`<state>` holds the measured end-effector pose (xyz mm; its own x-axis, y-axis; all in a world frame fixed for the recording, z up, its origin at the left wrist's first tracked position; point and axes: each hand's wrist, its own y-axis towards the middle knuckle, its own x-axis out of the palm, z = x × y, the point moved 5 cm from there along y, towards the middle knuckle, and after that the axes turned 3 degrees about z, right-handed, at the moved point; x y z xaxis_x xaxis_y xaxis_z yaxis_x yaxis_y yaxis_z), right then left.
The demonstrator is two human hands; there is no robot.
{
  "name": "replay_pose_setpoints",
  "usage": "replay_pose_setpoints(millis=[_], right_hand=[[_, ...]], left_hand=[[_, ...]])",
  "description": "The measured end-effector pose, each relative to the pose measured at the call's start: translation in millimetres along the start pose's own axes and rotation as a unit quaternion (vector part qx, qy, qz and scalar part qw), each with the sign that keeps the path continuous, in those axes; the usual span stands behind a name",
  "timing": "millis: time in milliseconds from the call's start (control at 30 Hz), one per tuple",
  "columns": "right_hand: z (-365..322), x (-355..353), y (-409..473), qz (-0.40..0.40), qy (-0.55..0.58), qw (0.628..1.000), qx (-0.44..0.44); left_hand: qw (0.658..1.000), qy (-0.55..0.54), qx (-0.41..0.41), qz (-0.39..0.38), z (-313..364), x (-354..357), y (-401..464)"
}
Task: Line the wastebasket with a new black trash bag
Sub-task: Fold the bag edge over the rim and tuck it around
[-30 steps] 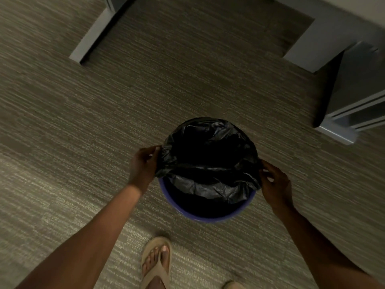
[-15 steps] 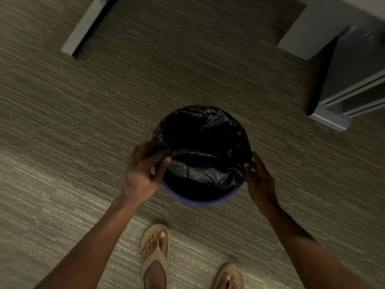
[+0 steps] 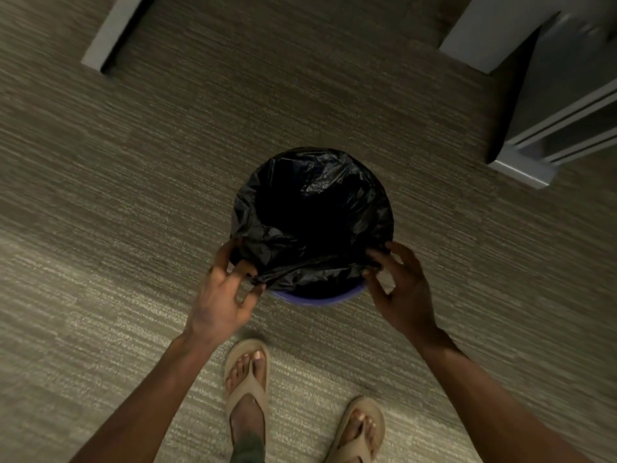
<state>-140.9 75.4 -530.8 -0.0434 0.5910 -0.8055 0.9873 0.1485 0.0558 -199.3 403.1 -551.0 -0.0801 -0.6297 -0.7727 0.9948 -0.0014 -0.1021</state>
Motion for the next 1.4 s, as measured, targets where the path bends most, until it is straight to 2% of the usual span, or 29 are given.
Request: replay_pose_setpoints(millis=[67,133,233,300,467,700,800,867,933,1000,1033,1133,1200,1267,1300,1367,1400], right_hand=[[3,-2,-3,-0.034,-0.004,0.999,0.021],[7,-8,-7,-0.019,-0.027,0.999,0.027],[8,-12,-15,0.000,-0.064,0.998,-0.007],[10,-9,-25,-0.022,-0.081,0.996,-0.027],[9,0,-32,-0.050,-0.113,0.988,-0.095],[12,13,-25,-0.089,-0.124,0.981,-0.117],[17,12,-29,-0.086,-0.129,0.980,-0.127],[20,14,-33,-0.095,-0.131,0.978,-0.134],[22,18,-39,-0.129,-0.134,0.974,-0.128],[25,24,-45,-0.183,-0.146,0.967,-0.100],[28,27,-50,-0.214,-0.161,0.960,-0.086],[34,38,-62,-0.283,-0.191,0.938,-0.054],[34,42,-63,-0.285,-0.193,0.938,-0.047],[31,43,-59,-0.260,-0.170,0.950,-0.037],[27,40,-56,-0.233,-0.142,0.962,-0.028],[18,30,-48,-0.142,-0.072,0.987,0.011],[16,22,-43,-0.064,-0.036,0.996,0.049]], left_hand=[[0.999,0.031,0.011,0.013,5,0,-4],[0.995,0.082,0.014,0.046,9,-1,-9],[0.981,0.166,0.049,0.089,17,-1,-16],[0.976,0.189,0.069,0.086,19,2,-20],[0.978,0.195,0.067,0.034,12,9,-30],[0.988,0.154,0.023,-0.023,14,24,-27],[0.991,0.133,0.008,-0.024,18,25,-24],[0.995,0.087,-0.036,-0.023,17,29,-26],[0.985,-0.028,-0.164,-0.035,6,35,-32],[0.940,-0.143,-0.302,-0.060,-7,42,-41],[0.923,-0.178,-0.332,-0.084,-10,47,-42],[0.908,-0.196,-0.325,-0.179,-11,61,-38],[0.905,-0.190,-0.323,-0.200,-10,66,-32],[0.903,-0.203,-0.345,-0.156,-10,61,-26],[0.893,-0.225,-0.374,-0.108,-11,56,-24],[0.841,-0.306,-0.445,0.037,-14,39,-23],[0.820,-0.318,-0.461,0.118,-14,27,-24]])
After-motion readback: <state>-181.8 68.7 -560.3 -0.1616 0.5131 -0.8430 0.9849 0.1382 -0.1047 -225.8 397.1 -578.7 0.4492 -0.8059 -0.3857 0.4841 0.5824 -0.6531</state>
